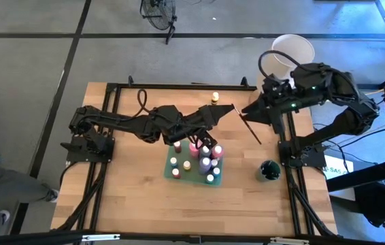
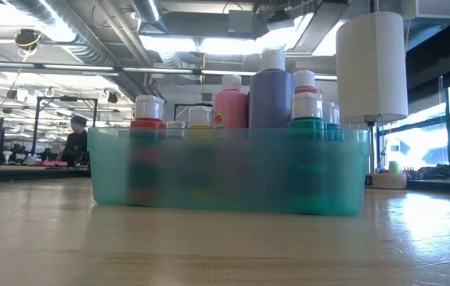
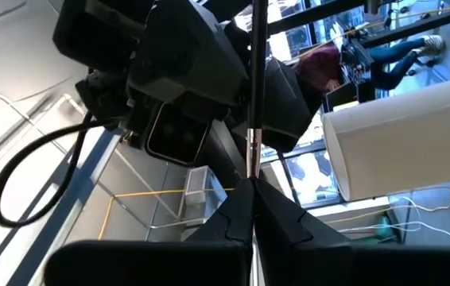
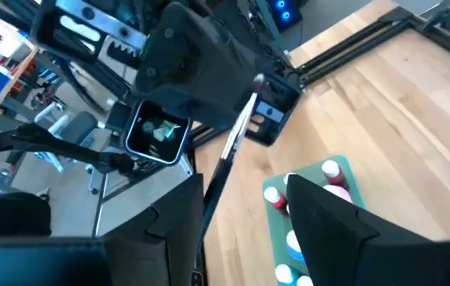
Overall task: Pick & Place Paint Supplies
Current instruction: Put the black eyeshadow brush into the green cup
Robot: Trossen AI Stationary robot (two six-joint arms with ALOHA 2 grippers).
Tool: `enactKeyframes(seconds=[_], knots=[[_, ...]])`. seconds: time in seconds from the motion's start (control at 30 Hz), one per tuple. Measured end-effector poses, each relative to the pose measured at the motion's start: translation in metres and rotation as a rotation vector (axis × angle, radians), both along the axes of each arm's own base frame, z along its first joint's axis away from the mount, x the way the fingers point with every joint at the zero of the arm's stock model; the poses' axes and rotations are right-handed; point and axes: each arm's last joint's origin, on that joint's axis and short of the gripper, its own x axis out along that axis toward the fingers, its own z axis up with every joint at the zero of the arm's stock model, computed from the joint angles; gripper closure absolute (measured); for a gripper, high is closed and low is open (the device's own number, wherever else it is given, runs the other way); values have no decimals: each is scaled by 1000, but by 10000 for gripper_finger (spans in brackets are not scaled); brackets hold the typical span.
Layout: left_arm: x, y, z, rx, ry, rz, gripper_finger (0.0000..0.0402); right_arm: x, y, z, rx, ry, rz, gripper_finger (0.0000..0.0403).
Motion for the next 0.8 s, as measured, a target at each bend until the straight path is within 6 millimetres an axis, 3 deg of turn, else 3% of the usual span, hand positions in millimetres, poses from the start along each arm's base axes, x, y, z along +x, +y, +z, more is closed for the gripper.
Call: enactKeyframes(seconds=[0.8], knots=[[0, 0, 0, -43, -14, 5, 400, 10, -2, -3, 33, 10, 89, 223]])
